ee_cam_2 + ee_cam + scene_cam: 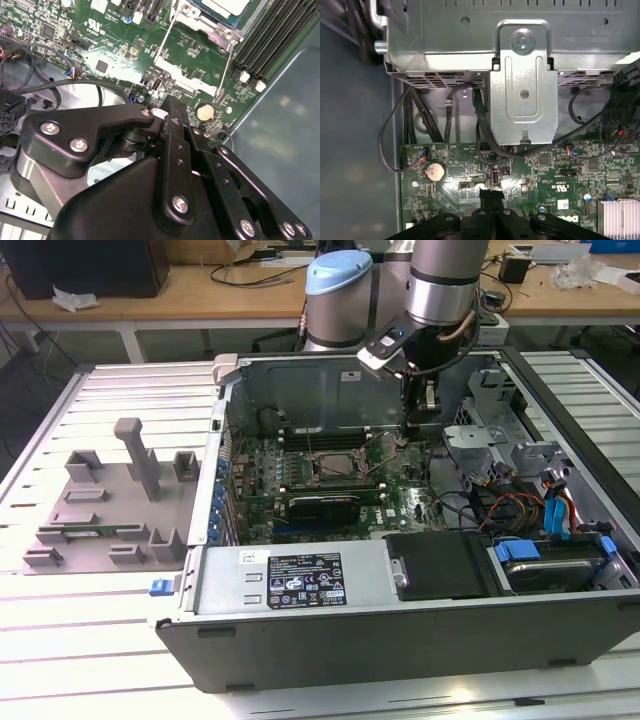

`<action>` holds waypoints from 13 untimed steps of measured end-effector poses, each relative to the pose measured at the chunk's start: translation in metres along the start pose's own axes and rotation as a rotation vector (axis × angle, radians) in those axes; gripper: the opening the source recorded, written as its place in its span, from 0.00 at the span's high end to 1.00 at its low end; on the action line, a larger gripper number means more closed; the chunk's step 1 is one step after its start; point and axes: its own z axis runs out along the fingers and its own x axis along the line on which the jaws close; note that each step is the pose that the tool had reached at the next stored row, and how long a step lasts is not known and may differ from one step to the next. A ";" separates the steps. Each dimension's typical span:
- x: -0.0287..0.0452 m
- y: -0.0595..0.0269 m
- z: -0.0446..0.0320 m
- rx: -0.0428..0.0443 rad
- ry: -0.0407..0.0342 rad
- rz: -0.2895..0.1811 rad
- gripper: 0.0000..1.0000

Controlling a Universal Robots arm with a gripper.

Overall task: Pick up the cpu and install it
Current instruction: 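Close the cpu cover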

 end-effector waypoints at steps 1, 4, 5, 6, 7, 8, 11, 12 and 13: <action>0.0001 0.0000 0.0016 0.0002 0.0001 0.000 0.89; 0.0004 0.0002 0.0094 0.0003 0.0000 0.000 0.89; 0.0005 0.0002 0.0108 0.0003 0.0000 0.000 0.89; 0.0006 0.0003 0.0129 0.0003 0.0001 0.000 0.89; 0.0005 0.0003 0.0131 0.0003 0.0000 0.000 0.89; 0.0005 0.0003 0.0131 0.0003 -0.0002 0.000 0.89; 0.0005 0.0003 0.0134 0.0003 0.0000 0.000 0.89; 0.0006 0.0003 0.0134 0.0003 0.0000 0.000 0.89; 0.0006 0.0003 0.0134 0.0003 0.0000 0.000 0.89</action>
